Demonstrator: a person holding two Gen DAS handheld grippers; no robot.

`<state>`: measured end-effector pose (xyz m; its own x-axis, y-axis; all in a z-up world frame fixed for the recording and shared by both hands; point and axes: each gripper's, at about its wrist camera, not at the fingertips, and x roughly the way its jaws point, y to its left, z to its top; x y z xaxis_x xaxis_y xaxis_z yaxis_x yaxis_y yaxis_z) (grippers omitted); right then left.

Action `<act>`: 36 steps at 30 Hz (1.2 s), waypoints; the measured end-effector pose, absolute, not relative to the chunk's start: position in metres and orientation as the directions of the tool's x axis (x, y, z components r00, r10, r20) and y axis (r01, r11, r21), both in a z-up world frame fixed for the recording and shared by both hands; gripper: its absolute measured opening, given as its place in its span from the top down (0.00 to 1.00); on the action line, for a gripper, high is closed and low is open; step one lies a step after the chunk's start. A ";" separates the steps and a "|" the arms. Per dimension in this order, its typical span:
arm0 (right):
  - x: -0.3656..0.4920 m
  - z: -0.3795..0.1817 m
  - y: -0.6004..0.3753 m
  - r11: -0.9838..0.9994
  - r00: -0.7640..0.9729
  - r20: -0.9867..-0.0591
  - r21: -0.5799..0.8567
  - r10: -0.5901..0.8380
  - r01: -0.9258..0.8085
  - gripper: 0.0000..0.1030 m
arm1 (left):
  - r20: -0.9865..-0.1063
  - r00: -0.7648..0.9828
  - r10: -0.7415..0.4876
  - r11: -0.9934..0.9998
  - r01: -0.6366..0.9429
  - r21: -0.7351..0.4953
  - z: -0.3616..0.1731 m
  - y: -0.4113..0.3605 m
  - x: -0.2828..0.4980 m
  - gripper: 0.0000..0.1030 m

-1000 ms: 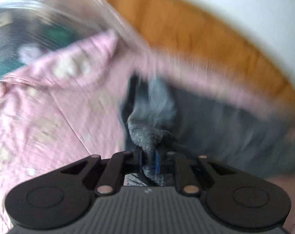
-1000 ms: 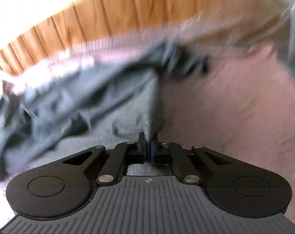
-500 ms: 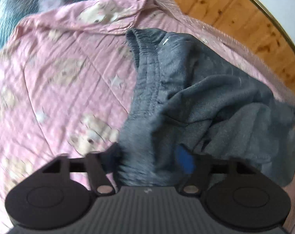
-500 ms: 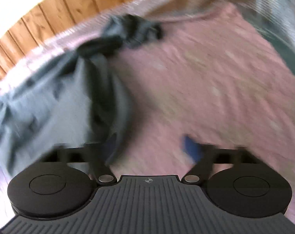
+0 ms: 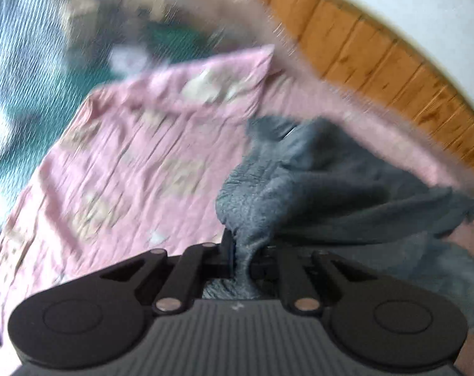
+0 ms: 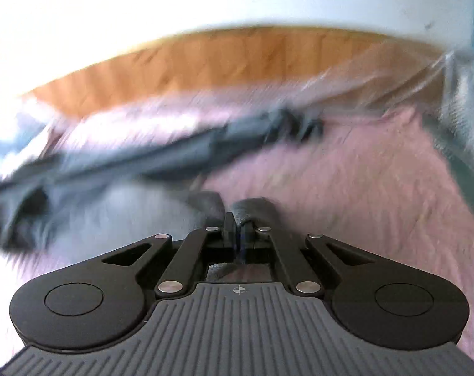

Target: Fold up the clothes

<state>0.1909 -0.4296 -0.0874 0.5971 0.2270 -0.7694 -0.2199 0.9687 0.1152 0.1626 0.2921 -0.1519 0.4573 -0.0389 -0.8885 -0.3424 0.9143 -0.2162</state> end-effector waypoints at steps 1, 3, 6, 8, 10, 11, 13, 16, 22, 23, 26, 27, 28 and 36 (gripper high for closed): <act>0.183 -0.104 -0.423 0.959 0.522 -0.817 0.122 0.243 -0.256 0.96 | -0.900 0.435 -0.043 0.922 -0.330 -0.204 -0.158 0.292 0.165 0.91; 0.178 -0.132 -0.421 0.959 0.441 -0.868 0.124 0.229 -0.255 0.75 | -0.913 0.405 -0.050 0.933 -0.306 -0.187 -0.171 0.285 0.168 0.84; 0.197 -0.141 -0.439 0.969 0.490 -0.836 0.215 0.248 -0.122 0.39 | -0.910 0.413 -0.043 0.936 -0.303 -0.182 -0.174 0.274 0.164 0.64; 0.213 -0.148 -0.453 0.971 0.570 -0.796 0.240 0.206 -0.016 0.10 | -0.894 0.447 -0.035 0.936 -0.298 -0.185 -0.173 0.268 0.161 0.48; 0.241 -0.174 -0.463 0.973 0.576 -0.804 0.224 0.149 0.061 0.15 | -0.895 0.446 -0.024 0.937 -0.303 -0.176 -0.177 0.261 0.165 0.40; 0.260 -0.191 -0.463 0.973 0.537 -0.832 0.217 0.142 0.078 0.20 | -0.897 0.443 -0.019 0.937 -0.305 -0.170 -0.180 0.258 0.168 0.40; 0.288 -0.211 -0.459 0.974 0.473 -0.861 0.225 0.185 0.029 0.66 | -0.900 0.436 -0.008 0.937 -0.311 -0.159 -0.185 0.251 0.173 0.43; 0.302 -0.184 -0.458 0.988 0.522 -0.841 0.152 0.143 -0.026 1.00 | -0.881 0.467 -0.073 0.945 -0.251 -0.211 -0.179 0.239 0.177 0.49; 0.250 -0.125 -0.557 0.951 0.535 -0.803 -0.120 -0.262 0.285 1.00 | -0.799 0.467 -0.378 0.909 0.022 -0.417 -0.173 0.205 0.161 0.47; 0.243 -0.136 -0.572 0.926 0.477 -0.814 -0.182 -0.331 0.332 1.00 | -0.805 0.444 -0.393 0.909 0.058 -0.412 -0.177 0.200 0.157 0.47; 0.229 -0.163 -0.594 0.910 0.345 -0.896 -0.130 -0.278 0.394 0.78 | -0.801 0.444 -0.402 0.904 0.057 -0.423 -0.178 0.215 0.144 0.47; 0.224 -0.161 -0.591 0.909 0.355 -0.894 -0.120 -0.274 0.400 0.62 | -0.790 0.458 -0.407 0.898 0.044 -0.437 -0.175 0.225 0.139 0.44; 0.219 -0.153 -0.581 0.905 0.393 -0.865 -0.143 -0.311 0.400 0.42 | -0.780 0.472 -0.412 0.892 0.032 -0.451 -0.173 0.236 0.134 0.35; 0.294 -0.130 -0.500 0.967 0.571 -0.795 -0.076 -0.205 0.241 0.15 | -0.813 0.542 -0.214 0.867 -0.277 -0.413 -0.195 0.288 0.211 0.22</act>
<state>0.2944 -0.5003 -0.1296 0.5705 -0.2048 -0.7953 0.2413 0.9675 -0.0761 0.2108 0.2882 -0.1953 0.5421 -0.2139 -0.8127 -0.2771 0.8675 -0.4131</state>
